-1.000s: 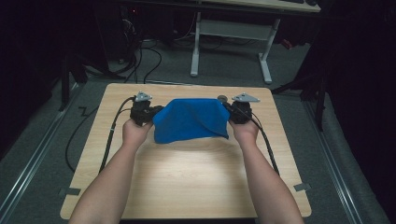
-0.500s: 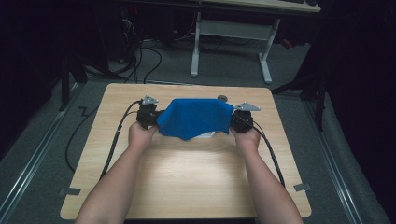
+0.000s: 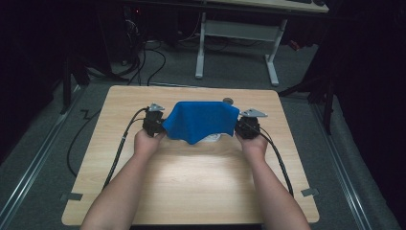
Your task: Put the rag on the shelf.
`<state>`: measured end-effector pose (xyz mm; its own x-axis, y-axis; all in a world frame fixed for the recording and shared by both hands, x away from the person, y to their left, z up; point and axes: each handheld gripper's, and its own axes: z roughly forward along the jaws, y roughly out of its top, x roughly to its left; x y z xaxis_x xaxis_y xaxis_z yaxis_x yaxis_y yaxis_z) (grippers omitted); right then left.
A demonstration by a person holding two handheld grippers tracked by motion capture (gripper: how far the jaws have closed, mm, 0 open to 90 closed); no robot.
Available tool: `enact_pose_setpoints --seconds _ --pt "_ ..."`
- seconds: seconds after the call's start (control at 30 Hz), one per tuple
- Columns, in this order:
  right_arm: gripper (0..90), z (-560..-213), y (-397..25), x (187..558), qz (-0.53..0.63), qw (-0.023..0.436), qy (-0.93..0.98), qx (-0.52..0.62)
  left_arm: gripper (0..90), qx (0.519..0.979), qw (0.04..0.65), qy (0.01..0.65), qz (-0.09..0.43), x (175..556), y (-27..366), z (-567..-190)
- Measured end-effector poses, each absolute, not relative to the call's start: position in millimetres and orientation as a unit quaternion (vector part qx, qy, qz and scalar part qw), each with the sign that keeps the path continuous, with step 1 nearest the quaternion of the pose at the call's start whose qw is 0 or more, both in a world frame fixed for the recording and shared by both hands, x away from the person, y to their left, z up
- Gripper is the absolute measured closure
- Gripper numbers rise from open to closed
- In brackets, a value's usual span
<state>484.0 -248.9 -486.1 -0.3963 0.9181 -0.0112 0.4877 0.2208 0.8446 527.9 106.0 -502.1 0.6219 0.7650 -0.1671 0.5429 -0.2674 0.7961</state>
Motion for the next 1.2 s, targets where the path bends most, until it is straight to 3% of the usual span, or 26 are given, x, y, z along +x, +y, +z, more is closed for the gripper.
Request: enact_pose_setpoints --seconds 0.2,0.3,0.47,0.67,1.1,1.2 --pt "88.4 -492 -252 480 0.393 0.264 0.733 0.488 86.5 0.792 0.43 0.415 0.12 526 105 -508" --pt "87.5 -492 -253 478 0.393 0.262 0.733 0.489 78.9 0.79 0.428 0.421 0.125 525 105 -507" --pt "74.3 -477 -259 475 0.408 0.275 0.719 0.491 65.5 0.779 0.427 0.435 0.144 520 116 -500" --pt "62.8 -472 -270 475 0.405 0.285 0.708 0.504 55.8 0.764 0.436 0.441 0.176 508 132 -492" --pt "59.5 -458 -286 455 0.406 0.325 0.696 0.495 47.3 0.754 0.441 0.442 0.205 483 152 -476" --pt "55.3 -458 -287 446 0.393 0.324 0.705 0.493 44.8 0.746 0.447 0.45 0.202 474 160 -477"
